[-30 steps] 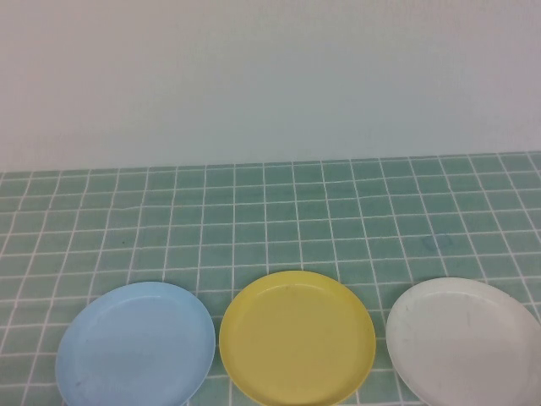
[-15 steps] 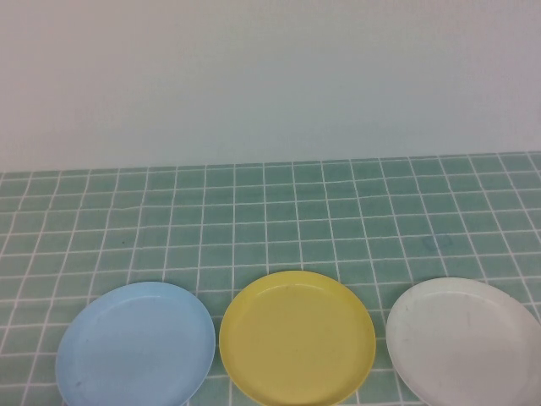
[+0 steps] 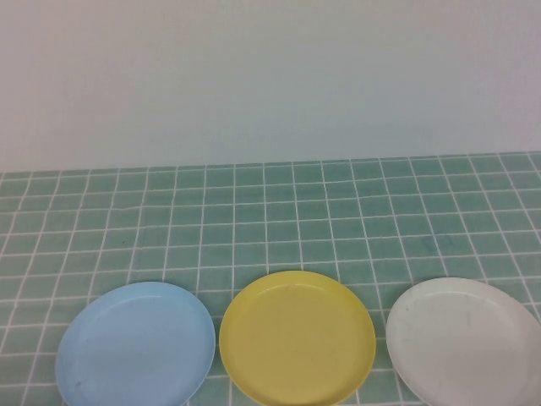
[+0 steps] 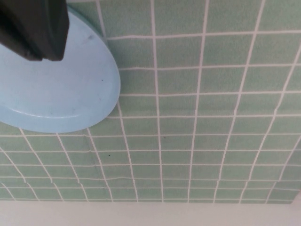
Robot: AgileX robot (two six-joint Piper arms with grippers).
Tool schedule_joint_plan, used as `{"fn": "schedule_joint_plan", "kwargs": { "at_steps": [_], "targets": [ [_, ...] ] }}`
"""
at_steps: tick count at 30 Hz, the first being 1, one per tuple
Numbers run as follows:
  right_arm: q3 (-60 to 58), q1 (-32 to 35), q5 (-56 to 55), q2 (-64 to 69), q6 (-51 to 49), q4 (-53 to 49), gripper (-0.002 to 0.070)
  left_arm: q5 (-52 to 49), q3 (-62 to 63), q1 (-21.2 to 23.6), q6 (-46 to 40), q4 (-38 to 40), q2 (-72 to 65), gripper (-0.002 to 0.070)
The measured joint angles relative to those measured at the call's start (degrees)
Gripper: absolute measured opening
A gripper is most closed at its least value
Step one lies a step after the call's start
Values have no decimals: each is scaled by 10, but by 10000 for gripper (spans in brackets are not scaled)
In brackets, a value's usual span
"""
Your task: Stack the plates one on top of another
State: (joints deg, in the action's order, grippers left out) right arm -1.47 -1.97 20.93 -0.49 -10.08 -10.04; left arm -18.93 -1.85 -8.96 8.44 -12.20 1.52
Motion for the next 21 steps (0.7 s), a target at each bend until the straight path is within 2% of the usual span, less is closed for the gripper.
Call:
{"fn": "schedule_joint_plan", "kwargs": {
  "at_steps": [7,11,18,21],
  "targets": [
    [0,0,0,0,0,0,-2,0,0,0,0,0,0,0],
    [0,0,0,0,0,0,-2,17,0,0,5,-35,0,0],
    [0,0,0,0,0,0,-2,133,0,0,156,146,0,0],
    [0,0,0,0,0,0,-2,182,0,0,183,202,0,0]
  ]
}}
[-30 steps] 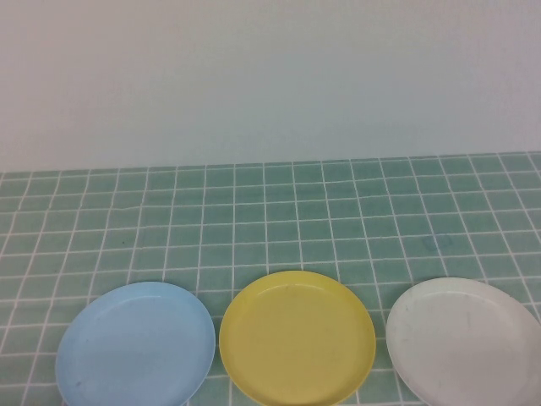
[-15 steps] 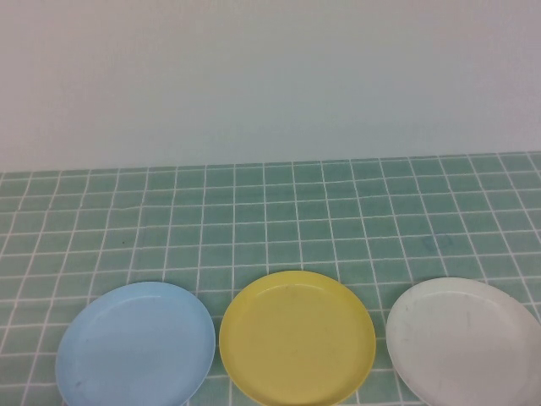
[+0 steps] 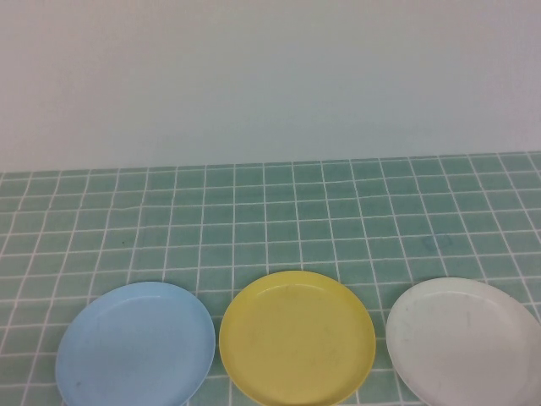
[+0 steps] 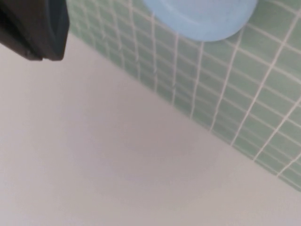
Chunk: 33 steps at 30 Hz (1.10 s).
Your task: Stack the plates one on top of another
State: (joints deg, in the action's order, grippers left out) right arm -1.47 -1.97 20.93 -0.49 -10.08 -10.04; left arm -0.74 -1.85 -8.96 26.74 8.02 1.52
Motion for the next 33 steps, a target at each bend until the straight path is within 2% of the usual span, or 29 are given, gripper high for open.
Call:
{"fn": "schedule_joint_plan", "kwargs": {
  "at_steps": [5,9,11,16,19,24,29,33],
  "targets": [
    [0,0,0,0,0,0,-2,117,0,0,2,42,0,0],
    [0,0,0,0,0,0,-2,199,0,0,-33,41,0,0],
    [0,0,0,0,0,0,-2,239,0,0,-20,47,0,0],
    [0,0,0,0,0,0,-2,271,2,0,2,35,0,0],
    [0,0,0,0,0,0,-2,216,26,0,-3,-7,0,0],
    [0,0,0,0,0,0,-2,45,111,0,-17,-41,-14,0],
    [0,0,0,0,0,0,-2,-135,217,0,-44,-68,-89,0],
    [0,0,0,0,0,0,-2,-237,276,0,-35,-59,-165,0]
  ]
}}
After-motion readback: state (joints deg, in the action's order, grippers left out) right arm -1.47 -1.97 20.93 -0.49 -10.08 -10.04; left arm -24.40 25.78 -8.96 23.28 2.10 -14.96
